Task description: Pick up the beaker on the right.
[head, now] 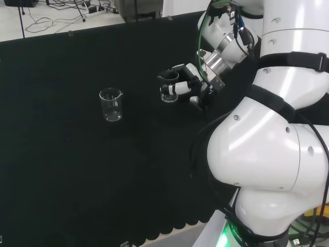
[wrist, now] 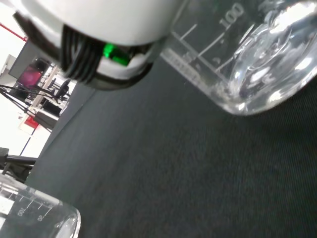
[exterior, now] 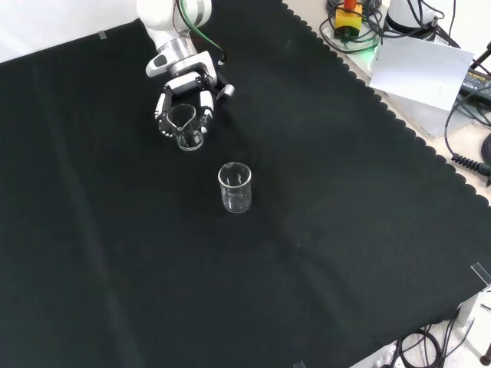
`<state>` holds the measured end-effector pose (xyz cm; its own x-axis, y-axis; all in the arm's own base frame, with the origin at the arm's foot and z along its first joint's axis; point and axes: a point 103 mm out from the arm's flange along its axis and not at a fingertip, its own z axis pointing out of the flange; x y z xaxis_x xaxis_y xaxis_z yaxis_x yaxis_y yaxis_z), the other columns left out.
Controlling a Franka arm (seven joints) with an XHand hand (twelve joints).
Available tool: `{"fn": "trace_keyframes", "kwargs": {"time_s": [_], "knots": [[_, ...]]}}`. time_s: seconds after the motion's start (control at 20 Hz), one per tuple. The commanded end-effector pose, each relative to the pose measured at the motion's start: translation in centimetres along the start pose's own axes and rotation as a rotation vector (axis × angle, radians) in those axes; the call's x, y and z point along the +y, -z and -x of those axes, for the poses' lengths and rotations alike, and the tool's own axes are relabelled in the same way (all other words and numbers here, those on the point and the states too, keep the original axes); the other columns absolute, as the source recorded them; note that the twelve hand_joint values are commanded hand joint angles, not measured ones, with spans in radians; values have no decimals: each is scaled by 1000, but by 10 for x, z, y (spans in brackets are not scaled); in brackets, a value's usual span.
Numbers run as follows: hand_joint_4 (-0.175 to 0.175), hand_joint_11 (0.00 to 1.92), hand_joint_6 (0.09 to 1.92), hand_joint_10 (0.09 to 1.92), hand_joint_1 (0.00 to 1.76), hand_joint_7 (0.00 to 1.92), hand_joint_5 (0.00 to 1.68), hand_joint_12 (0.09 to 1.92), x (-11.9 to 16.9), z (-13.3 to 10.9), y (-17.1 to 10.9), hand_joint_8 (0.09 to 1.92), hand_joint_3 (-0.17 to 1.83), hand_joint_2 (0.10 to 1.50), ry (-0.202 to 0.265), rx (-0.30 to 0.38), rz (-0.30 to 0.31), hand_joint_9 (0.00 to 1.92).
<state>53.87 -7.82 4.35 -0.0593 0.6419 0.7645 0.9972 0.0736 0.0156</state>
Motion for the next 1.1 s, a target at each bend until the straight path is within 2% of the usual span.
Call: {"fn": "trace_keyframes", "kwargs": {"time_s": [0.05,0.1,0.2,0.6,0.65,0.7,0.75,0.8,0.85,1.1], "knots": [[109,1063,169,184,1173,1550,1506,932,2,-17,19,213,548,650,8,-89,43,1476],[139,1102,137,153,1170,1586,1521,905,2,-20,22,181,550,646,13,-99,42,1517],[167,1176,91,108,1168,1642,1544,858,1,-27,28,134,558,638,25,-112,39,1579],[175,1227,87,87,1170,1690,1567,826,-10,-62,44,90,580,623,80,-165,-5,1630],[49,1223,87,87,1225,1650,1559,825,-11,-68,45,87,562,636,88,-169,-13,1627],[-52,1220,87,87,1269,1617,1553,824,-12,-76,41,87,548,646,95,-179,-22,1624],[-113,1218,87,87,1295,1598,1549,824,-14,-82,42,87,539,652,104,-183,-32,1621],[-145,1216,87,87,1309,1588,1547,823,-16,-88,43,87,534,656,113,-188,-39,1619],[-162,1215,87,87,1316,1583,1546,823,-19,-94,45,87,531,658,121,-193,-46,1618],[-175,1211,87,87,1322,1578,1544,823,-27,-120,44,87,525,663,150,-241,-97,1612]]}}
